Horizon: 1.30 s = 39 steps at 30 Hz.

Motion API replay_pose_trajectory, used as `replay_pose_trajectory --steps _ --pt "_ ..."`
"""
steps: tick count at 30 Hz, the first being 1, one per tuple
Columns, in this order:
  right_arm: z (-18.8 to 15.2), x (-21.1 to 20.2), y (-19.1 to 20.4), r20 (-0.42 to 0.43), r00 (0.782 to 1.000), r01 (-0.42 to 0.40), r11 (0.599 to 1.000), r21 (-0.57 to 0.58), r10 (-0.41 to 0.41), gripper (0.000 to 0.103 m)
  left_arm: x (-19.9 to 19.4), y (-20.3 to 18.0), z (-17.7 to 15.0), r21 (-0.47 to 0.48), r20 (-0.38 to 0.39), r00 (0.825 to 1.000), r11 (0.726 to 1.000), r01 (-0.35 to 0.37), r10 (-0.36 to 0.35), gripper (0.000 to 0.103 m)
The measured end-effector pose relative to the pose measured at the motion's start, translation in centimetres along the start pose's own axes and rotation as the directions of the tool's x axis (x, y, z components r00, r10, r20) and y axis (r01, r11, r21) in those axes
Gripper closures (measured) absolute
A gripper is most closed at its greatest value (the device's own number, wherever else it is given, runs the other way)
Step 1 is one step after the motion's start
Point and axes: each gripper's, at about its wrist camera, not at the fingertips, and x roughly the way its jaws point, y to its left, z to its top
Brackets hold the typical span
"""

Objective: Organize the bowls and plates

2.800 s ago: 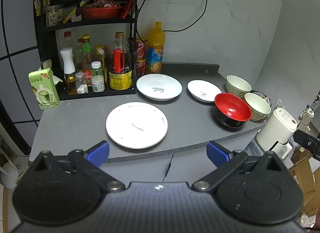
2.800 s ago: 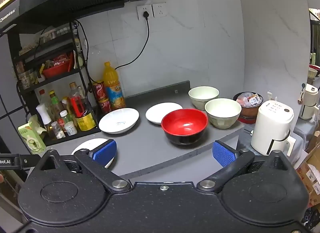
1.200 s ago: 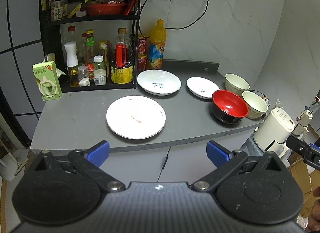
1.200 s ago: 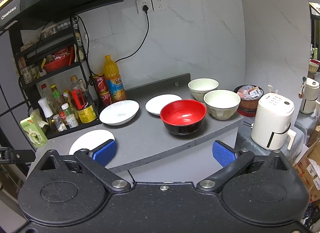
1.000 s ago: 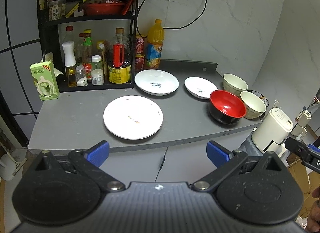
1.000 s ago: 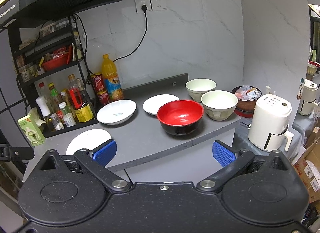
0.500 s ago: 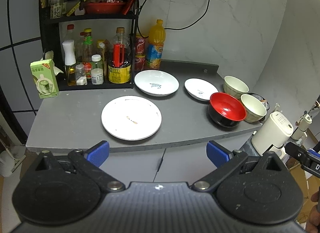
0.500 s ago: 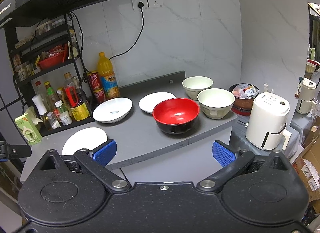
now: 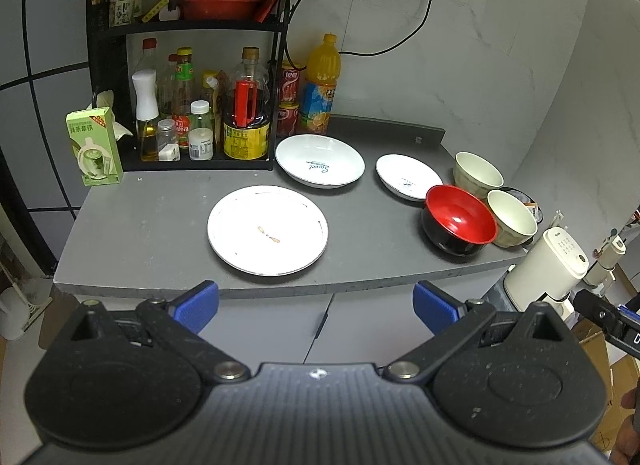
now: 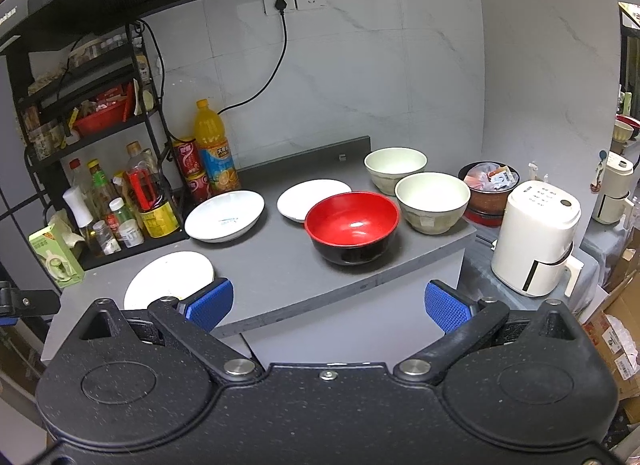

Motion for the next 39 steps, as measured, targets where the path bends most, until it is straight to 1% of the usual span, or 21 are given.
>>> replay_pose_trajectory --steps 11,17,22,28,31,33,39 --pt "0.9 2.0 -0.1 -0.012 1.000 0.005 1.000 0.027 -0.005 0.000 1.4 -0.1 1.6 0.005 0.000 1.000 1.000 -0.012 0.012 0.001" --pt "1.6 3.4 -0.1 -0.005 1.000 0.024 0.999 0.048 -0.024 0.000 3.2 -0.3 3.1 0.023 -0.006 1.000 1.000 -0.008 0.008 0.001" --pt "2.1 5.1 -0.5 -0.012 0.999 0.041 0.997 0.069 -0.040 0.000 5.4 -0.3 4.2 0.030 -0.025 1.000 0.999 -0.014 0.015 0.001" --pt "2.7 7.7 -0.8 -0.011 0.998 0.062 0.994 0.093 -0.061 0.000 9.2 -0.8 5.9 0.054 -0.047 0.999 0.998 0.014 -0.011 0.001" --pt "3.0 8.9 -1.1 -0.021 0.995 0.099 0.990 0.105 -0.097 0.000 11.0 -1.1 6.6 0.079 -0.067 0.998 0.997 0.025 -0.019 0.001" --pt "3.2 9.5 -1.4 -0.024 0.993 0.119 0.986 0.120 -0.117 0.000 12.1 -1.2 7.2 0.080 -0.077 0.997 0.996 0.037 -0.031 0.001" --pt "3.9 11.3 -2.1 -0.034 0.989 0.146 0.980 0.137 -0.142 0.000 15.9 -2.2 9.2 0.089 -0.110 0.993 0.994 0.056 -0.047 0.001"
